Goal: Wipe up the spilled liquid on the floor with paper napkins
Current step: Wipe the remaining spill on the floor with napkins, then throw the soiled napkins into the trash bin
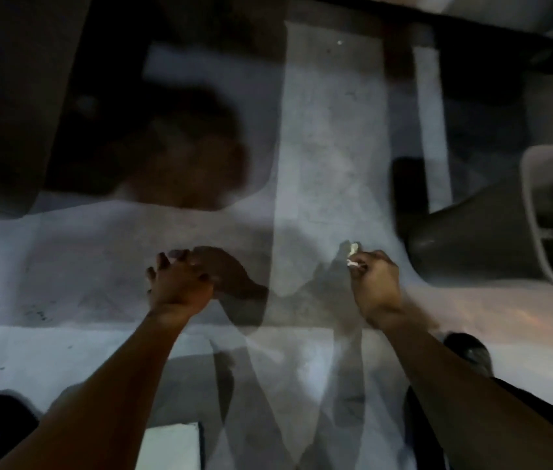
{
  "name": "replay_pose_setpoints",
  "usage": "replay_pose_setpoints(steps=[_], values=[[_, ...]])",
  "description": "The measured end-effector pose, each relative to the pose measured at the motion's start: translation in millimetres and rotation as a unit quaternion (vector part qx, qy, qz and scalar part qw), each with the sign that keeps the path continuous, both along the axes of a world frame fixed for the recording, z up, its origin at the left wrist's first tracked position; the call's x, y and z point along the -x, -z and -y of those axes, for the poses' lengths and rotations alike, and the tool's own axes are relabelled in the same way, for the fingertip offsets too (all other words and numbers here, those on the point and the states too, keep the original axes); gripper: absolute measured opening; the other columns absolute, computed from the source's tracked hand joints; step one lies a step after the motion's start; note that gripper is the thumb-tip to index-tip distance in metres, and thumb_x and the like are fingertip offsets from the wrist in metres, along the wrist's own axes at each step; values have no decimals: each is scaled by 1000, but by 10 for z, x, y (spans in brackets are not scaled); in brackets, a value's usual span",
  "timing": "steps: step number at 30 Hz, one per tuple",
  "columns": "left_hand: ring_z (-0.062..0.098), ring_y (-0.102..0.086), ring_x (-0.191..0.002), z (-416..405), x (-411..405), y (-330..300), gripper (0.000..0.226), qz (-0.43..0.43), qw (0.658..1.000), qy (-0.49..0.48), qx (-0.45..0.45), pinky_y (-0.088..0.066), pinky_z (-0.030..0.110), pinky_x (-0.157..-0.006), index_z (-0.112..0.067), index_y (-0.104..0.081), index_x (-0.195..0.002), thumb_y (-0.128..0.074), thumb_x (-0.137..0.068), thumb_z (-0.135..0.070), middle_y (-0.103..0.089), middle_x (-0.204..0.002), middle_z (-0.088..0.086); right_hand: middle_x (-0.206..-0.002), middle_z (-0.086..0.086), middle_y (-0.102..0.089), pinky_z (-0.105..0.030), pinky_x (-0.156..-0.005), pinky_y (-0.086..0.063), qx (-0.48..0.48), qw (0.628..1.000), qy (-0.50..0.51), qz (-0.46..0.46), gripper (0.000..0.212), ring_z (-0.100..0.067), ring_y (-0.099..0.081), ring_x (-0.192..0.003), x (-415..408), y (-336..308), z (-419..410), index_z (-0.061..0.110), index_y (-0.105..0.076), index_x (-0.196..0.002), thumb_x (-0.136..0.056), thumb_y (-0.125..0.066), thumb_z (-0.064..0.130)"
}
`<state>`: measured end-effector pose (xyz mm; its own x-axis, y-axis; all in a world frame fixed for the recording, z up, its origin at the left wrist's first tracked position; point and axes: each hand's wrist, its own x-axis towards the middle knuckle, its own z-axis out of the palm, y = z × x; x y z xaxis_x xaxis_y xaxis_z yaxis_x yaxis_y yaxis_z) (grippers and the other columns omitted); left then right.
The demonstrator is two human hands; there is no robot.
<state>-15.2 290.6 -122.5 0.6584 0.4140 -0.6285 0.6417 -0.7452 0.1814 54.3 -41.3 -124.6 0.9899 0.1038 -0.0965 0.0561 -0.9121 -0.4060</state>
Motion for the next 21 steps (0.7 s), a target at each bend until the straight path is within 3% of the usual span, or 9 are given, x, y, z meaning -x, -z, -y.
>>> replay_pose_setpoints(steps=[3, 5, 8, 12, 14, 16, 18, 21], values=[[27, -58, -126, 375, -31, -144, 47, 51, 996, -5, 77, -43, 43, -112, -38, -62, -125, -41, -84, -50, -66, -134, -1, -89, -12, -66, -26, -78, -46, -46, 999, 29, 1, 23, -32, -65, -78, 63, -400, 57, 12, -78, -93, -86, -58, 21], [30, -68, -107, 719, -97, -574, 33, 108, 986, -15, 127, -53, 42, -100, -31, -70, -109, -53, -82, -39, -74, -116, 3, -95, -13, -65, -9, -83, -41, -86, 994, -1, 74, 17, -23, -64, -83, 109, -743, 67, 9, -78, -98, -86, -65, 10], [32, -71, -101, 1204, -210, -1041, 31, 175, 970, -12, 165, -56, 35, -95, -19, -72, -116, -64, -87, -26, -75, -112, 8, -104, -17, -60, -2, -87, -38, -156, 968, 0, 198, 18, -10, -58, -86, 129, -1442, 167, 3, -77, -102, -87, -69, -3], [24, -70, -100, 1639, -364, -1447, 32, 236, 953, -8, 190, -55, 32, -98, -21, -71, -122, -65, -91, -14, -72, -114, 2, -102, -10, -62, -6, -83, -40, -129, 937, 100, 309, 20, -6, -54, -84, -124, -2114, 628, 6, -74, -102, -85, -64, 1], [20, -68, -102, 1777, -396, -1566, 32, 261, 947, 13, 189, -53, 28, -97, -21, -71, -123, -64, -93, -14, -71, -122, 0, -100, -6, -65, -16, -77, -47, -166, 932, 179, 268, 20, -12, -61, -87, -275, -2269, 927, 5, -68, -105, -87, -60, 0], [16, -66, -95, 1858, -348, -1639, 33, 278, 942, 20, 186, -51, 19, -86, -21, -71, -124, -62, -94, -13, -71, -121, 0, -114, -15, -66, -30, -88, -48, 4, 968, 168, 187, 26, -33, -62, -104, -317, -2237, 1146, 7, -69, -111, -89, -59, 15], [13, -64, -90, 1870, -246, -1693, 31, 285, 940, 12, 189, -45, 10, -76, -21, -71, -124, -62, -94, -14, -71, -118, 0, -117, -16, -66, -34, -91, -43, 83, 975, 149, 143, 35, -38, -57, -108, -252, -2167, 1183, 14, -70, -109, -86, -50, 31], [13, -64, -87, 1735, -5, -1715, 29, 273, 947, -8, 169, -45, 15, -78, -18, -69, -122, -68, -93, -20, -70, -110, 0, -87, -10, -69, -32, -76, -41, -27, 979, 88, 180, 8, -25, -59, -84, 109, -1976, 798, 15, -68, -83, -84, -62, 21]])
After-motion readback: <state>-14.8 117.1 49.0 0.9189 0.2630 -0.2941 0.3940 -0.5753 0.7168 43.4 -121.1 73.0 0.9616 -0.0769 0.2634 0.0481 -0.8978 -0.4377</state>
